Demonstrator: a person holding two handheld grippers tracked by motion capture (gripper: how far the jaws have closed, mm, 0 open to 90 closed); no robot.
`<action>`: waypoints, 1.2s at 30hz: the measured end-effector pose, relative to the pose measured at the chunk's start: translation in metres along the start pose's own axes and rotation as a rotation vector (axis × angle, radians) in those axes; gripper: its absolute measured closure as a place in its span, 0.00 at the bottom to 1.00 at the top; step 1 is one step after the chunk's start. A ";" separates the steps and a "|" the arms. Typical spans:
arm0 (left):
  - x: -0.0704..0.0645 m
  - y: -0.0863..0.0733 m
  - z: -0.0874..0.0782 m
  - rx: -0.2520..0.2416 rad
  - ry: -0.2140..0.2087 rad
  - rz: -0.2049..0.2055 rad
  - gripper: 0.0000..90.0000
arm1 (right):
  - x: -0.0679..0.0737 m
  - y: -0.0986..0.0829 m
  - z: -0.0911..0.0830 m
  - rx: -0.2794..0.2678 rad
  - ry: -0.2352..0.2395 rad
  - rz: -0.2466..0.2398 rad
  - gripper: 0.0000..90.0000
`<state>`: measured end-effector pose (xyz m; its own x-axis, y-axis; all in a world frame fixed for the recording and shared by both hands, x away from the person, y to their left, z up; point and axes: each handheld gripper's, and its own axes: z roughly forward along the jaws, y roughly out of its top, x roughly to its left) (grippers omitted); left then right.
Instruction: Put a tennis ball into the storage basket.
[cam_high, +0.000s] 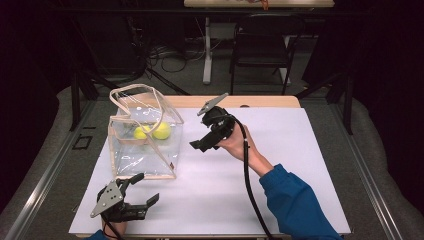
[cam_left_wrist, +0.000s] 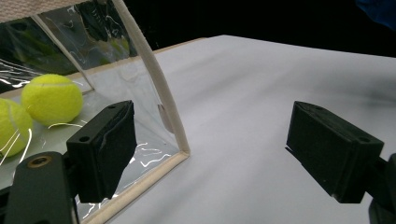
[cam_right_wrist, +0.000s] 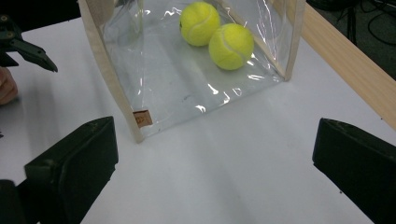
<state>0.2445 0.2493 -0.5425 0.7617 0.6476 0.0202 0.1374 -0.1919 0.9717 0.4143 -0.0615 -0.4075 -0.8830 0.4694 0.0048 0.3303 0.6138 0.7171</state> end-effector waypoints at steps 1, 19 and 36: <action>0.000 0.000 0.000 0.000 0.000 0.000 0.18 | 0.000 -0.002 0.000 0.000 -0.002 0.000 0.00; 0.000 0.000 0.000 -0.003 0.001 -0.004 0.18 | 0.000 -0.040 -0.008 0.026 -0.025 0.016 0.00; 0.000 0.000 -0.001 -0.002 0.002 -0.004 0.18 | 0.006 -0.071 -0.024 0.022 -0.063 -0.002 0.00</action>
<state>0.2441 0.2500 -0.5424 0.7598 0.6499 0.0170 0.1388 -0.1877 0.9724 0.3773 -0.1176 -0.4418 -0.8614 0.5064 -0.0408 0.3361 0.6283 0.7016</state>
